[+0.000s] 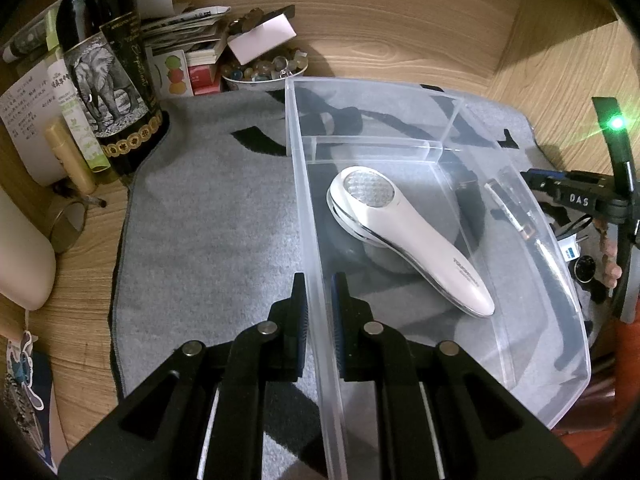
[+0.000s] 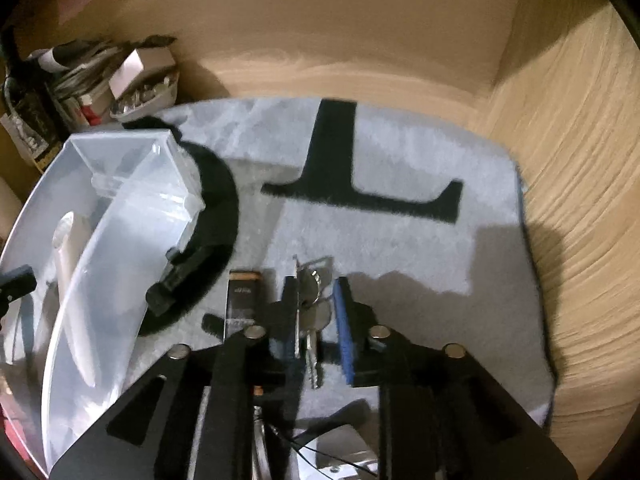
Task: Organize rigid objects
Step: 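Lift the keys and drop them into the box beside the white device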
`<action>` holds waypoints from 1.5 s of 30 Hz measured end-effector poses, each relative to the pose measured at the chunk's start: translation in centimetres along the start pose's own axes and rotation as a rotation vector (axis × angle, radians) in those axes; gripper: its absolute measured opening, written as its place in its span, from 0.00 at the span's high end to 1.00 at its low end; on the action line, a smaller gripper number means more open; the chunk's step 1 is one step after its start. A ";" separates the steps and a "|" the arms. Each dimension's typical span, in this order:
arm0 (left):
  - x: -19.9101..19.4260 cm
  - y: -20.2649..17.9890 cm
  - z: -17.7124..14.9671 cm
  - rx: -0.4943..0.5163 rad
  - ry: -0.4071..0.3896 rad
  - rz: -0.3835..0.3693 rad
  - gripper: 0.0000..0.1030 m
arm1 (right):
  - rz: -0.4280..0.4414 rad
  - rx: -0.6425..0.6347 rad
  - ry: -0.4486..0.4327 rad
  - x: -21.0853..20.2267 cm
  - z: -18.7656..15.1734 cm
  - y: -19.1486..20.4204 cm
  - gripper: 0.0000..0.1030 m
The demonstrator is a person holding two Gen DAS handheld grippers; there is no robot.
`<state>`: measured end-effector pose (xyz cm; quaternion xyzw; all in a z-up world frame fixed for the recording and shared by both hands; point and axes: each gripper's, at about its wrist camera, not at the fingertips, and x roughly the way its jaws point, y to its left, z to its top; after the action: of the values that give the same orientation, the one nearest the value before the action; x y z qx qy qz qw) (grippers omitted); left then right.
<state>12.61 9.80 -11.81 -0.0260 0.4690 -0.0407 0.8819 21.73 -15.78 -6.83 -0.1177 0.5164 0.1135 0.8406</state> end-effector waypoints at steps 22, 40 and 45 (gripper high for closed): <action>0.0 0.3 -0.1 -0.010 -0.013 -0.026 0.89 | -0.027 -0.033 0.100 3.3 0.6 1.4 0.88; 0.2 0.2 0.1 -0.005 -0.017 -0.021 0.89 | -0.050 -0.035 -0.097 -3.0 0.0 2.0 0.93; 0.0 0.1 0.1 -0.003 -0.022 -0.015 0.89 | -0.034 -0.050 -0.176 -5.8 0.3 3.0 0.94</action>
<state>12.71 9.90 -11.76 -0.0313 0.4593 -0.0464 0.8865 18.49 -13.26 -1.75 -0.1367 0.4354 0.1220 0.8814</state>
